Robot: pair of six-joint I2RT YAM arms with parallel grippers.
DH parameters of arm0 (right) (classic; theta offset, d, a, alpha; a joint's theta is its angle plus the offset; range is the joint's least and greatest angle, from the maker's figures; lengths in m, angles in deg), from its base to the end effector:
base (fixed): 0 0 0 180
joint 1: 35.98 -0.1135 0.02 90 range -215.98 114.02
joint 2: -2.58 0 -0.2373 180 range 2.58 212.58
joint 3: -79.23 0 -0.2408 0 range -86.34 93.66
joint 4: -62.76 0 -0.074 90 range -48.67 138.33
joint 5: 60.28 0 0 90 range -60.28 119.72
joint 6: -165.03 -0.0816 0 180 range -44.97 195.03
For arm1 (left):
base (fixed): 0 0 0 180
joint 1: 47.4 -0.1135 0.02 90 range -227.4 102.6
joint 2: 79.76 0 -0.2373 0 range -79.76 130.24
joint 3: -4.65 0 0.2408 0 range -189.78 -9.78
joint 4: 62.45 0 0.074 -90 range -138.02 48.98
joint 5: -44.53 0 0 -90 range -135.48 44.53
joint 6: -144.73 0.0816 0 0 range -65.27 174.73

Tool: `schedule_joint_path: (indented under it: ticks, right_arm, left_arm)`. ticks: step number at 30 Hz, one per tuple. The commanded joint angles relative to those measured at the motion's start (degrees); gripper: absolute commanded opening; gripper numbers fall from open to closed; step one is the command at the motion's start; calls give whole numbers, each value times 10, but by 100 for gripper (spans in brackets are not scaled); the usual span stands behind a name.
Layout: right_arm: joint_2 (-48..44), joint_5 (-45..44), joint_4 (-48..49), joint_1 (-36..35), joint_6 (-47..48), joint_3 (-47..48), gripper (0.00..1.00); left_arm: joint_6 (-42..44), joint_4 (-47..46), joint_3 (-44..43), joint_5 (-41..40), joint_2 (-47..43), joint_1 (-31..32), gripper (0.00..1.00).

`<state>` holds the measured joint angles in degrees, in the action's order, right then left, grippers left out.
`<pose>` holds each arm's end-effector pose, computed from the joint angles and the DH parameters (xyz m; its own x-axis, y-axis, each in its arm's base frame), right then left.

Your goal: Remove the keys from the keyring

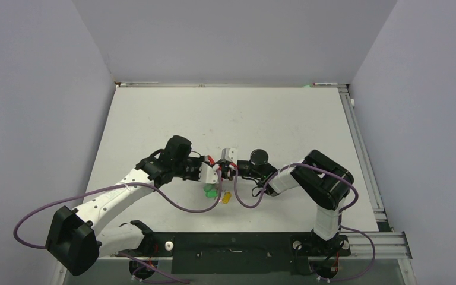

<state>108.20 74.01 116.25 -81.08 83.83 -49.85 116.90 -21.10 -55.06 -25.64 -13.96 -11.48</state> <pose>0.2105 0.2920 0.1427 0.1382 -0.0164 -0.9903 -0.9903 0.0083 -0.1384 0.1977 -0.1774 0.1934 0.3739 0.7564 -0.5367 0.8719 -0.0893 0.4815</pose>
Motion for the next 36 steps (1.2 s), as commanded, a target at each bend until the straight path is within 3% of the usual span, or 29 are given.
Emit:
schedule_joint_path:
  ticks: [1, 11, 17, 36]
  right_arm:
    - [-13, -3, 2, -2, 18, 19, 5]
    - [-19, -7, 155, 20, -152, -13, 5]
    - [2, -8, 242, 20, -205, -33, 5]
    - [50, -24, 345, 10, -272, -29, 5]
  left_arm:
    - [-10, -11, -26, 12, -14, 0, 0]
    - [-72, -34, -4, -9, 19, -34, 0]
    - [-97, -53, -3, -16, 31, -32, 0]
    - [-117, -82, 19, 6, 36, 4, 0]
